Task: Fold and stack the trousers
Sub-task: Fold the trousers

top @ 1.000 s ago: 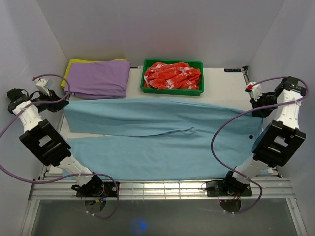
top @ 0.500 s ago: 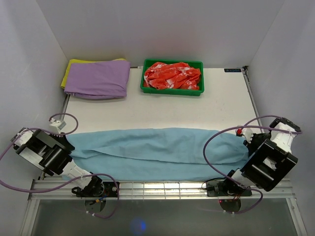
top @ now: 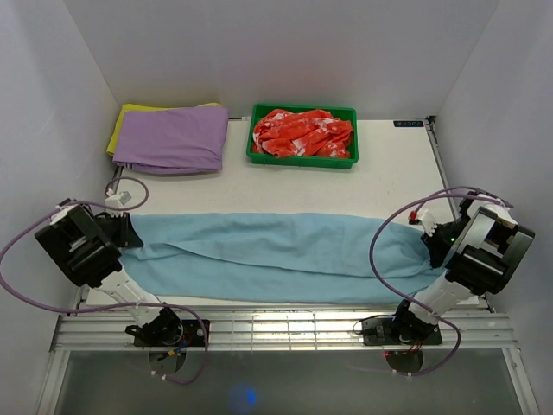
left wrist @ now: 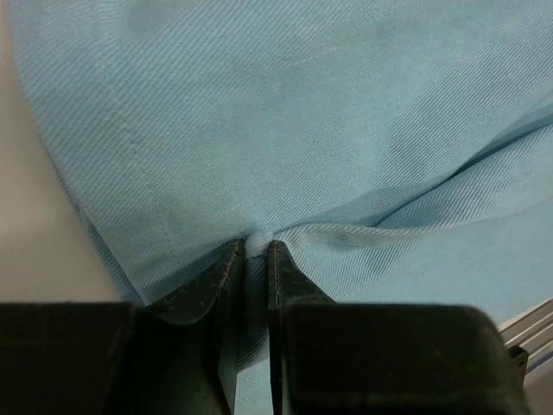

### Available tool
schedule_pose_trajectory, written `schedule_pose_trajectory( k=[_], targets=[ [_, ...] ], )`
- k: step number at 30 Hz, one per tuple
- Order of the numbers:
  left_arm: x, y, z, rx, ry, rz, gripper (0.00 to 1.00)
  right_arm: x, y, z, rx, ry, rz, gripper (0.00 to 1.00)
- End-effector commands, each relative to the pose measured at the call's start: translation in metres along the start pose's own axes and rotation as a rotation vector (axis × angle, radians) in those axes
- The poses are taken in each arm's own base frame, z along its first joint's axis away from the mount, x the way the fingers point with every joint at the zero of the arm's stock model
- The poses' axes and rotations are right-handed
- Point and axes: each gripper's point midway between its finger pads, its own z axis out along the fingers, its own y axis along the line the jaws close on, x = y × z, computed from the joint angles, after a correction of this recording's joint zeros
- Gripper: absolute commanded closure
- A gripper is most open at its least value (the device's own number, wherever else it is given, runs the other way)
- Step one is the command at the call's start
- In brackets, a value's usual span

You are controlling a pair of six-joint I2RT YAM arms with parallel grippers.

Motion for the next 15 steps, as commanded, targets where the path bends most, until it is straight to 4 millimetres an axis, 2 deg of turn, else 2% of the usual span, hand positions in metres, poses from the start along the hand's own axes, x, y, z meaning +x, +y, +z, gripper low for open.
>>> schedule_pose_trajectory(
  k=[1,2,3,5,6,8,9,11,12,13,15],
  targets=[
    [-0.05,0.047,0.023,-0.13,-0.056,-0.006,1.0,-0.026,-0.059,-0.001,0.152,-0.066,0.008,0.92],
    [-0.057,0.051,0.026,-0.117,-0.063,-0.018,1.0,-0.032,-0.06,-0.004,0.143,-0.08,0.012,0.92],
    [-0.082,0.061,0.015,-0.141,-0.104,0.002,1.0,-0.039,-0.073,-0.017,0.175,-0.093,0.005,0.92],
    [-0.102,0.061,0.007,-0.114,-0.135,-0.009,1.0,-0.045,-0.078,-0.028,0.169,-0.11,0.013,0.92],
    [-0.122,0.067,-0.004,-0.126,-0.168,0.018,1.0,-0.05,-0.089,-0.042,0.2,-0.115,0.004,0.92],
    [-0.137,0.059,-0.016,-0.092,-0.194,0.042,1.0,-0.053,-0.092,-0.057,0.22,-0.126,-0.015,0.92],
    [-0.153,0.058,-0.031,-0.109,-0.226,0.073,1.0,-0.056,-0.093,-0.068,0.231,-0.131,-0.025,0.92],
    [-0.165,0.049,-0.047,-0.085,-0.27,0.086,1.0,-0.058,-0.094,-0.084,0.259,-0.141,-0.049,0.92],
    [-0.171,0.046,-0.055,-0.082,-0.291,0.098,1.0,-0.059,-0.088,-0.088,0.244,-0.145,-0.052,0.92],
    [-0.182,0.042,-0.072,-0.093,-0.322,0.117,1.0,-0.063,-0.09,-0.102,0.275,-0.156,-0.078,0.92],
    [-0.19,0.039,-0.093,-0.089,-0.38,0.133,1.0,-0.064,-0.085,-0.114,0.284,-0.166,-0.088,0.92]
  ],
)
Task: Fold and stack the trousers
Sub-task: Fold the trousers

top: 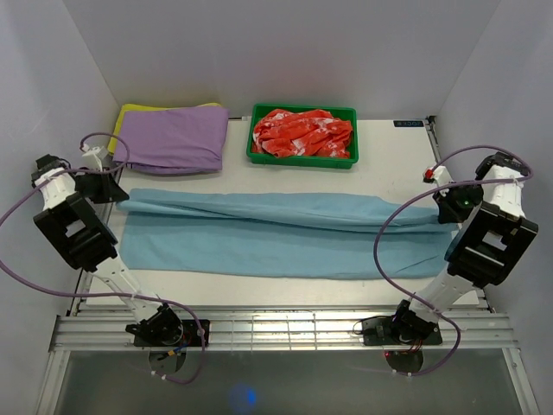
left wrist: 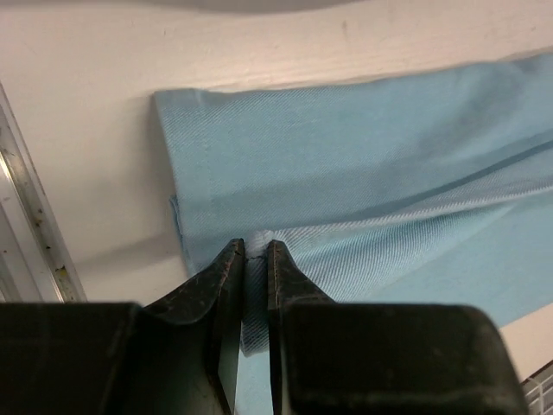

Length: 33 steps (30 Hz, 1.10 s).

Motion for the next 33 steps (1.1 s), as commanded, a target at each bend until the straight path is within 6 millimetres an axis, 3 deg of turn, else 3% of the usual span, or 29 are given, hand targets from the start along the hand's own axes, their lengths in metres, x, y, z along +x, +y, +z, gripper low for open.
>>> schedule_pose_trajectory(
  k=[1,4,6,9,11,14,15,18,20,23,30,32,33],
  targets=[
    [-0.062,-0.003,-0.074,-0.082,-0.195,0.141,1.0,-0.007,-0.009,-0.051,0.104,-0.002,-0.07,0.92],
    [-0.059,-0.004,-0.099,-0.079,-0.224,0.167,1.0,-0.004,-0.004,-0.066,0.12,-0.008,-0.103,0.92],
    [-0.045,0.003,-0.111,-0.087,-0.227,0.192,1.0,0.006,0.003,-0.068,0.123,0.006,-0.127,0.92],
    [-0.009,0.009,-0.115,-0.074,-0.191,0.146,1.0,0.027,0.014,-0.056,0.105,0.041,-0.137,0.92],
    [0.025,0.007,-0.105,-0.048,-0.145,0.133,1.0,0.041,0.028,-0.035,0.069,0.064,-0.131,0.92],
    [0.061,0.003,-0.088,-0.02,-0.098,0.147,1.0,0.054,0.038,-0.017,0.077,0.095,-0.157,0.92],
    [0.082,-0.006,-0.075,0.01,-0.074,0.112,1.0,0.062,0.055,-0.001,0.038,0.102,-0.15,0.92],
    [0.115,-0.005,-0.057,0.01,-0.02,0.105,1.0,0.081,0.071,0.019,-0.006,0.153,-0.153,0.92],
    [0.126,0.001,-0.052,-0.005,0.016,0.098,1.0,0.088,0.073,0.022,-0.017,0.174,-0.133,0.92],
    [0.123,0.009,-0.053,-0.015,0.017,0.082,1.0,0.081,0.064,0.019,0.013,0.144,-0.1,0.92],
    [0.071,0.002,-0.081,-0.02,-0.107,0.229,1.0,0.055,0.036,-0.012,0.065,0.077,-0.096,0.92],
    [0.073,-0.016,-0.088,0.048,-0.093,0.244,0.81,0.055,0.039,-0.017,0.066,0.081,-0.111,0.92],
    [0.073,-0.021,-0.092,0.066,-0.101,0.266,0.71,0.056,0.042,-0.021,0.071,0.094,-0.143,0.84]
  ],
)
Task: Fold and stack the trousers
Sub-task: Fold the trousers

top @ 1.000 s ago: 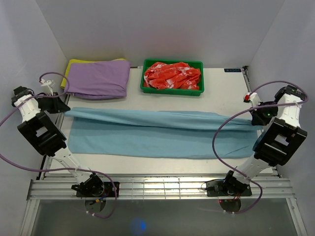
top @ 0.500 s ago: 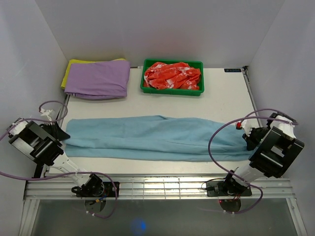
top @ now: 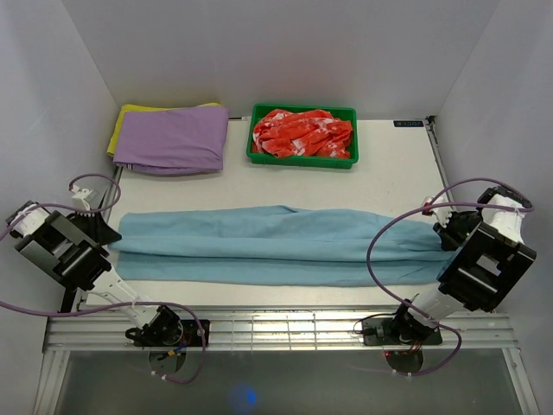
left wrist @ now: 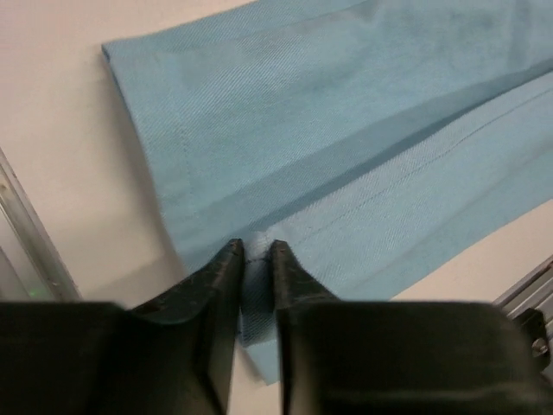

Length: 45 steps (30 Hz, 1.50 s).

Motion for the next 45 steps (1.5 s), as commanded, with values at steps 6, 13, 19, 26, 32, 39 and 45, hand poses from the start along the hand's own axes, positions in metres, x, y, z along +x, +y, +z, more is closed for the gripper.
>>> schedule_pose_trajectory(
  k=[6,13,19,26,32,39,45],
  targets=[
    [-0.018,-0.035,-0.048,-0.053,-0.028,0.389,0.45,0.021,0.019,-0.02,0.056,0.125,-0.188,0.57],
    [-0.042,-0.052,-0.04,-0.029,-0.048,0.373,0.28,-0.026,0.001,-0.045,0.116,-0.063,-0.124,0.3],
    [-0.034,-0.091,0.041,0.144,0.183,0.256,0.35,-0.084,0.009,-0.034,-0.093,-0.187,0.067,0.41],
    [-0.014,-0.095,0.088,0.115,0.356,0.266,0.36,-0.101,0.03,0.014,-0.145,-0.119,0.057,0.44],
    [0.018,-0.094,0.097,0.126,0.481,0.249,0.41,-0.103,0.045,0.036,-0.249,-0.09,0.108,0.54],
    [0.048,-0.115,0.082,0.189,0.542,0.309,0.54,-0.092,0.077,0.031,-0.329,-0.063,0.044,0.75],
    [0.052,-0.15,0.062,0.274,0.506,0.372,0.74,-0.077,0.111,0.018,-0.322,-0.033,-0.112,0.87]
  ],
)
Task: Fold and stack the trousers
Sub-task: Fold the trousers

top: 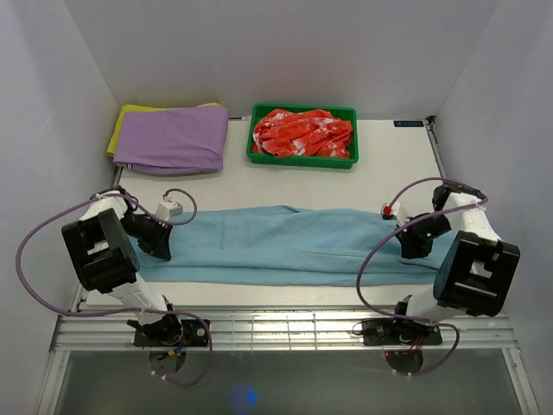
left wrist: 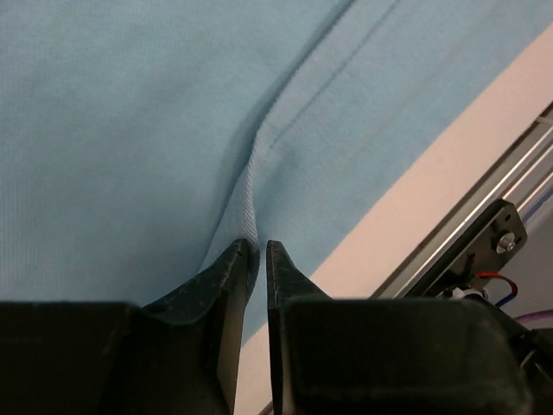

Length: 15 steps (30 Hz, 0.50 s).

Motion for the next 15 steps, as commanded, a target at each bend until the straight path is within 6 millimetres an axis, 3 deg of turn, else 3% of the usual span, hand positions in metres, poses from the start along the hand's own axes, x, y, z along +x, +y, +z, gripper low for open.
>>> schedule_pose_trajectory(
  k=[1,5,9,10,11,13,14,15],
  targets=[
    [-0.005,-0.03,-0.014,0.027,-0.04,0.121,0.75,0.013,0.031,-0.007,-0.016,0.061,-0.125,0.88],
    [0.002,-0.045,-0.02,0.009,-0.034,0.213,0.81,0.037,0.041,-0.002,0.036,0.157,-0.209,0.9],
    [-0.002,-0.052,-0.032,-0.047,-0.056,0.285,0.8,0.036,0.031,-0.013,0.113,0.162,-0.223,0.84],
    [-0.006,-0.053,-0.035,-0.055,-0.078,0.286,0.77,0.032,0.028,-0.016,0.131,0.138,-0.201,0.81],
    [-0.011,-0.048,-0.04,-0.089,-0.102,0.275,0.67,0.03,0.025,-0.02,0.142,0.119,-0.147,0.75],
    [-0.02,-0.046,-0.05,-0.12,-0.168,0.235,0.62,0.017,0.011,-0.042,0.197,0.036,-0.075,0.68],
    [-0.023,-0.046,-0.055,-0.126,-0.199,0.22,0.56,0.016,0.005,-0.048,0.19,0.0,-0.018,0.54],
    [-0.03,-0.04,-0.065,-0.159,-0.235,0.204,0.5,0.003,-0.005,-0.068,0.224,-0.062,0.009,0.47]
  ],
)
